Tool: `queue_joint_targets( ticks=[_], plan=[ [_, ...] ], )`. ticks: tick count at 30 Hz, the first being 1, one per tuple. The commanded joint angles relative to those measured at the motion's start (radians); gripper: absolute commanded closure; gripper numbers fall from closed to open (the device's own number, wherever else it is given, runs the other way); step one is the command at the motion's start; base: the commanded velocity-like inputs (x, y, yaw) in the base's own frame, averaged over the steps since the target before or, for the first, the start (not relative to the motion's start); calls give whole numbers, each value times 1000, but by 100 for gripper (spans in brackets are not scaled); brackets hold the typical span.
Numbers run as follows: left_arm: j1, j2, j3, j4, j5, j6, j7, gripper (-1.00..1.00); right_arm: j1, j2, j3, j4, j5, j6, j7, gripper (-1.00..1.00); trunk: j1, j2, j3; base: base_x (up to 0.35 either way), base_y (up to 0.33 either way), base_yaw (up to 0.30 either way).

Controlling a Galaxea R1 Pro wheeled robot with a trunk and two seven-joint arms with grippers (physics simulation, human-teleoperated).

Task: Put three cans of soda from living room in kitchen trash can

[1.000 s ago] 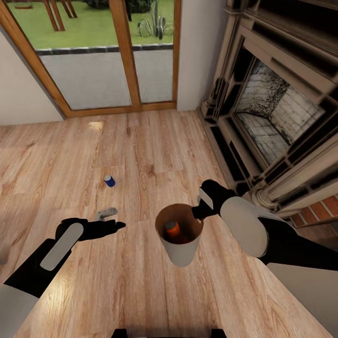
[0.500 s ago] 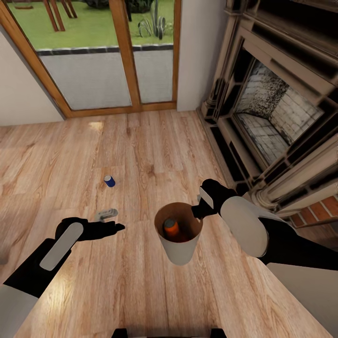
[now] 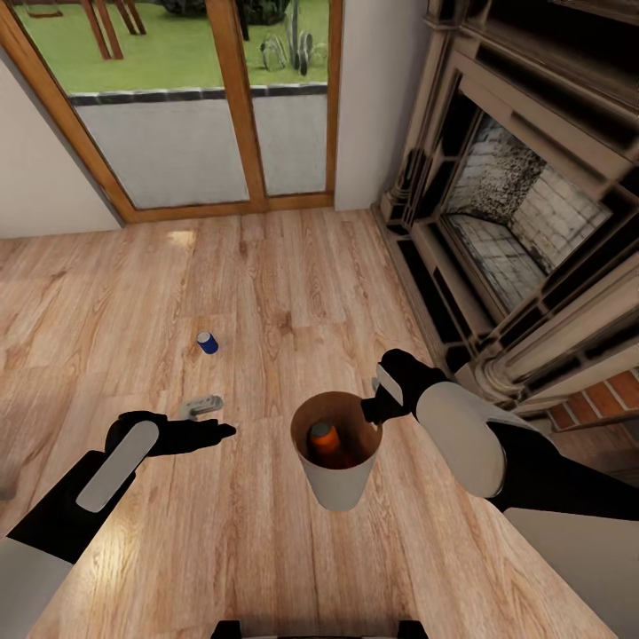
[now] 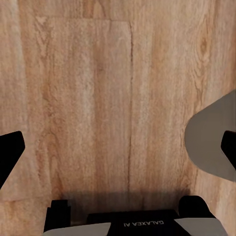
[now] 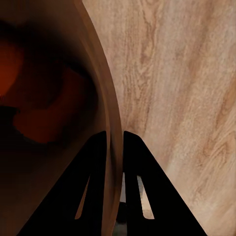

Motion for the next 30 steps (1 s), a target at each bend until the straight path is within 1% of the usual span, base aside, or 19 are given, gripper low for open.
queue_joint_targets(
  ticks=[1,4,14,16,18,19,20,21,23,27,30],
  plan=[
    [0,0,-1,-1,0,0,0,-100,1,0,-17,1,-21,-1,6,100,0,0,0,0,0,0],
    [0,0,-2,-2,0,0,-1,-100,1,0,-27,1,-21,-1,7,100,0,0,0,0,0,0],
    [-1,0,1,-7,0,2,-3,-100,2,0,-91,2,-22,-2,6,100,0,0,0,0,0,0],
    [-1,-1,-1,-13,0,2,-3,-100,4,0,-96,2,-22,-2,6,100,0,0,0,0,0,0],
    [-1,-1,-3,-27,0,1,-2,-100,9,0,-100,2,-22,-3,6,100,0,0,0,0,0,0],
    [-1,-2,-3,-51,3,2,-2,-100,14,0,-102,1,-22,-3,5,100,0,0,0,0,0,0],
    [-1,-2,-3,-51,3,2,-2,-100,14,0,-102,1,-22,-3,5,100,0,0,0,0,0,0],
    [-1,-2,-4,-87,4,2,-2,-100,19,0,-104,1,-22,-3,3,100,0,0,0,0,0,0],
    [-1,-3,-4,-117,3,2,-1,-100,21,0,-105,1,-22,-3,3,100,0,0,0,0,0,0],
    [-1,-3,-2,-143,1,2,1,-100,28,0,-117,0,-22,-6,2,100,0,0,0,0,0,0],
    [0,-3,-1,-149,-1,1,3,-100,36,0,-125,1,-22,-30,3,100,0,0,0,0,0,0]
  ],
)
